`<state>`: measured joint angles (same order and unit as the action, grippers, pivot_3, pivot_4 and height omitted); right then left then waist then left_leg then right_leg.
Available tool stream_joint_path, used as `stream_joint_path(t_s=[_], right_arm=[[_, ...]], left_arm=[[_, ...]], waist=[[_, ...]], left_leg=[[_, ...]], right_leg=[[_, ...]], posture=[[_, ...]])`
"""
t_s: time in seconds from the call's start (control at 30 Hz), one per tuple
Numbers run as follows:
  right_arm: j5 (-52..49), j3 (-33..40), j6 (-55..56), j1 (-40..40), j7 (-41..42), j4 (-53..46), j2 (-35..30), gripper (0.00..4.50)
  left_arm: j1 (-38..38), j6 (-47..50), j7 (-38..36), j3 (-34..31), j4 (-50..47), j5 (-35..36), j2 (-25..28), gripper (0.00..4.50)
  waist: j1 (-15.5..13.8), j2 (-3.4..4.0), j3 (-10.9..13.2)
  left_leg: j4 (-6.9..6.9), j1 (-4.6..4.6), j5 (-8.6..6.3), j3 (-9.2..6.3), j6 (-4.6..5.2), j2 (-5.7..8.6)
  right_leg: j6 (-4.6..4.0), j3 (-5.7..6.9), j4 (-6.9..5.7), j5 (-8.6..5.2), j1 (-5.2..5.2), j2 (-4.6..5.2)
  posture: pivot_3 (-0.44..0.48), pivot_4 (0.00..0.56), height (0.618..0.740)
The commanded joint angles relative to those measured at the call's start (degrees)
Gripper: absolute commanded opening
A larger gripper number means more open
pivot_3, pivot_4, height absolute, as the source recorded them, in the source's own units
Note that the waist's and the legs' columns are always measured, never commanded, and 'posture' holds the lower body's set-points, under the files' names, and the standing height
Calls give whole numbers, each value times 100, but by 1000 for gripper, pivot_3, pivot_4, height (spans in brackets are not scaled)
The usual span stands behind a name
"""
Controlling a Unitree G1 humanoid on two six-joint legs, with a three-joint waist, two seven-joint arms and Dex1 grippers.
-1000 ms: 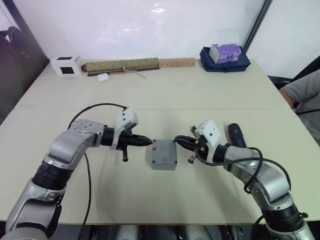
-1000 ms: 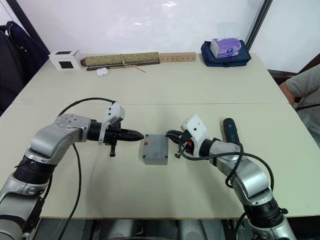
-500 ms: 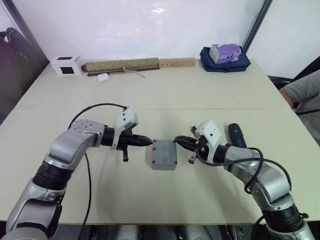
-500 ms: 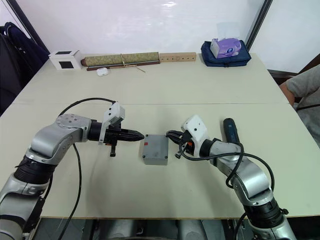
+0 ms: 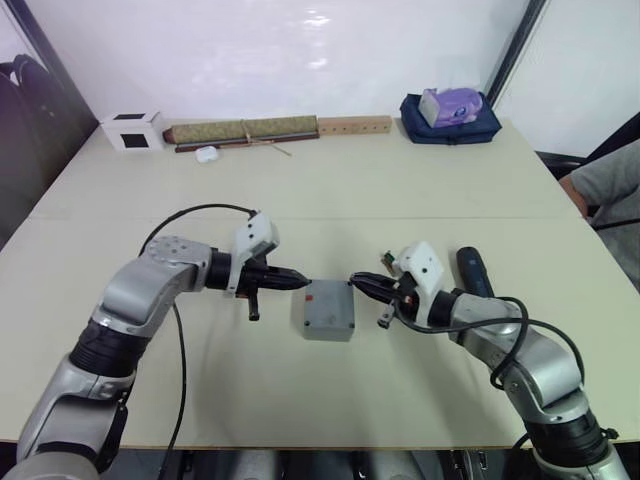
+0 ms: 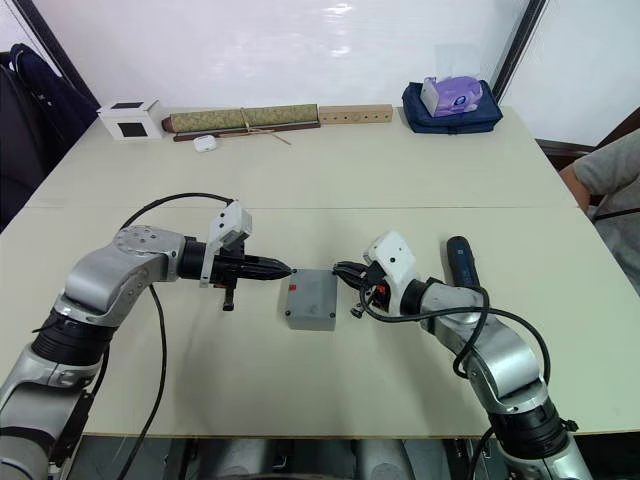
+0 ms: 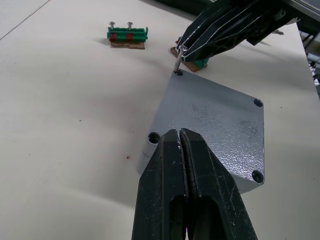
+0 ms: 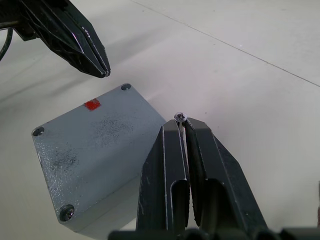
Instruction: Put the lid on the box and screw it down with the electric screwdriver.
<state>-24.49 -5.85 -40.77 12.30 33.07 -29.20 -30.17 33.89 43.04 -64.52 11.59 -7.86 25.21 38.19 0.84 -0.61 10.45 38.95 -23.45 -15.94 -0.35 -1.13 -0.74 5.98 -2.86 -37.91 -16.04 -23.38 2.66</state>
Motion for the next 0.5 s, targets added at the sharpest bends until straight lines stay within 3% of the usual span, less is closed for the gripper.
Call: stream_joint_path(t_s=[0.03, 0.5], right_arm=[[-141, 78, 14, -20, 27, -317, 36, 26], [-92, 40, 51, -20, -7, -297, -41, 26]], left_arm=[[63, -64, -14, -39, -79, 7, 19, 0], [83, 129, -126, -91, -297, 234, 55, 0]], waist=[[0, 0, 0], [0, 0, 0]], left_leg=[[0, 0, 0, 0, 0, 0], [0, 0, 0, 0, 0, 0]], right_leg=[[0, 0, 0, 0, 0, 0], [0, 0, 0, 0, 0, 0]], posture=[[0, 150, 740], [0, 150, 740]])
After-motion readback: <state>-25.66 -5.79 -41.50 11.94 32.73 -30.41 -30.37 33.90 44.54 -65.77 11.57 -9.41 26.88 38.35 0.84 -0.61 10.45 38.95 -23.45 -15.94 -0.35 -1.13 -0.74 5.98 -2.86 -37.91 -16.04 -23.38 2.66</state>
